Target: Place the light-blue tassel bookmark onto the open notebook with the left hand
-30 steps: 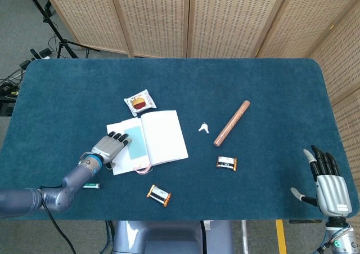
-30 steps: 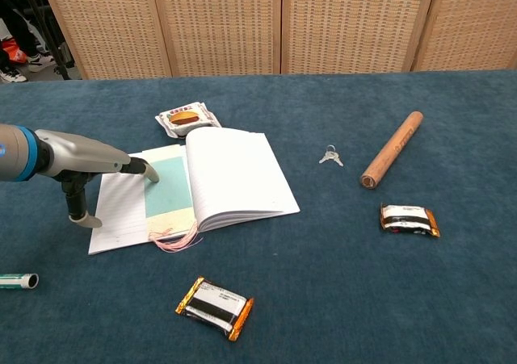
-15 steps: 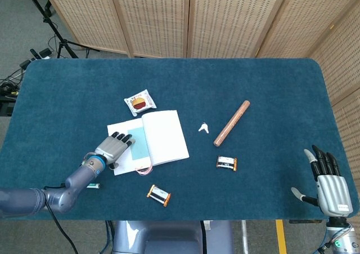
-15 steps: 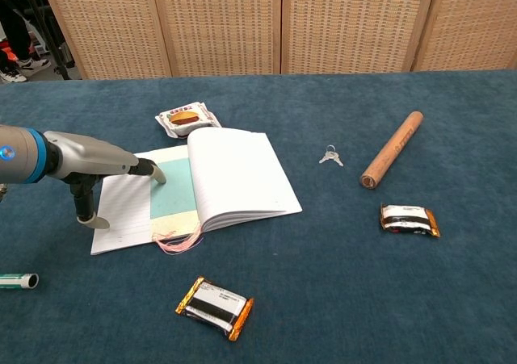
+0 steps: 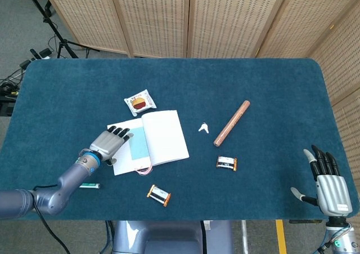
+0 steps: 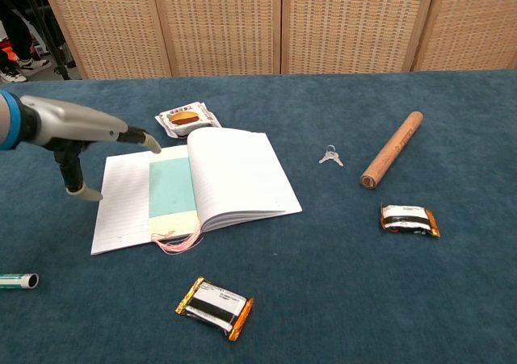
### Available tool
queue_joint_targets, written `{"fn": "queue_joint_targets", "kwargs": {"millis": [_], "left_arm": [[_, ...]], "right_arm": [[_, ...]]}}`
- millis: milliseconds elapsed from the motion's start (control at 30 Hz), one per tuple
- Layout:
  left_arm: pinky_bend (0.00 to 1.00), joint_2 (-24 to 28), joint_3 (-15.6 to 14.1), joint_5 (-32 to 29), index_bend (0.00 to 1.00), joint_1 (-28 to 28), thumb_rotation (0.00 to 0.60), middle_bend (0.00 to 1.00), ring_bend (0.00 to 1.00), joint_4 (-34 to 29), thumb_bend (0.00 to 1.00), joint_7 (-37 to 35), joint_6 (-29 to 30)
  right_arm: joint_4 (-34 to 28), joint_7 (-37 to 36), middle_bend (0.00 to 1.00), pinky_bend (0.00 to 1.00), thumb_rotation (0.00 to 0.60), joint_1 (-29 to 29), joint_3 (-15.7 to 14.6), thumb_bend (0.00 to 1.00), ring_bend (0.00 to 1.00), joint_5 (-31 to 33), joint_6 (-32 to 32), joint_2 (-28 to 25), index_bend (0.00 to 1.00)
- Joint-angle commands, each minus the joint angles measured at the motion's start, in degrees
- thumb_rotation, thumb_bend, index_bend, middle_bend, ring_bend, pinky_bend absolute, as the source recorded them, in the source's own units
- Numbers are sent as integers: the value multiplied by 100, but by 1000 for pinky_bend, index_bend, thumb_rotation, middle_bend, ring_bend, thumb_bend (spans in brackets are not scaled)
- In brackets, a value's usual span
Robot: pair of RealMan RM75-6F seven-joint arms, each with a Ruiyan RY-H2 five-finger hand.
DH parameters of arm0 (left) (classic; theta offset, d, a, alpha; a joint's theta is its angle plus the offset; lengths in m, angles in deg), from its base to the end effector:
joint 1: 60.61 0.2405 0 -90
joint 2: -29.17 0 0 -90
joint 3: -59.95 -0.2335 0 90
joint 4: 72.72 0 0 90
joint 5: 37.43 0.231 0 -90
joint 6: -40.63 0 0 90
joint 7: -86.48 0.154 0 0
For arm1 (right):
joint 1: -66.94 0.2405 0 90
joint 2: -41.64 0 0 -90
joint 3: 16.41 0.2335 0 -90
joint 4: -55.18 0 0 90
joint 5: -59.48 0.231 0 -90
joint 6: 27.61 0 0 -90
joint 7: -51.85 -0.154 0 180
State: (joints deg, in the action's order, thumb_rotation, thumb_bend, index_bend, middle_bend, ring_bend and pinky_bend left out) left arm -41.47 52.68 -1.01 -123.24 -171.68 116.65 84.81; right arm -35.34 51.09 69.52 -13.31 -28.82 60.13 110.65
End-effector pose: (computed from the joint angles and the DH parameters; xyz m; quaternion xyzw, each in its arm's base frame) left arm -0.1527 0.3360 -0.0073 -0.8301 -0.3670 -0.1467 0.3933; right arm -0.2943 -0.1798 0.1117 0.5755 -0.3961 0.4190 0.5800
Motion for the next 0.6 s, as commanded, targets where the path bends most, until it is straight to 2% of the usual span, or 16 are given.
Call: {"fn": "queue_joint_targets", "kwargs": {"millis": [33, 200, 300, 400, 467, 600], "left_arm": [[0, 473, 189, 340, 46, 193, 600, 0, 0, -514, 302, -245, 450], [0, 769, 297, 835, 46, 660, 600, 0, 0, -981, 298, -710, 982], [0, 774, 244, 1382, 45, 1095, 600, 0, 0, -1091, 295, -894, 1566], [0, 575, 62, 2034, 45, 1711, 600, 0, 0, -1000, 292, -808, 2546], [0, 273, -127, 2467, 45, 2470, 600, 0, 0, -832, 288, -979, 3587], [0, -68, -298, 3152, 46, 3301, 600, 0, 0, -364, 281, -1629, 4397]], "right_arm": [[-3, -1, 0, 0, 600, 1, -5, 156, 0, -4, -5, -3, 0], [-13, -4, 0, 0, 600, 7, -13, 156, 0, 20, -48, -21, 0], [-16, -11, 0, 0, 600, 24, -21, 156, 0, 48, -113, -35, 0], [-15, -15, 0, 0, 600, 51, -31, 156, 0, 72, -192, -47, 0], [-13, -29, 0, 0, 600, 71, -35, 156, 0, 106, -260, -61, 0], [-20, -27, 0, 0, 600, 80, -25, 156, 0, 154, -297, -73, 0]]}}
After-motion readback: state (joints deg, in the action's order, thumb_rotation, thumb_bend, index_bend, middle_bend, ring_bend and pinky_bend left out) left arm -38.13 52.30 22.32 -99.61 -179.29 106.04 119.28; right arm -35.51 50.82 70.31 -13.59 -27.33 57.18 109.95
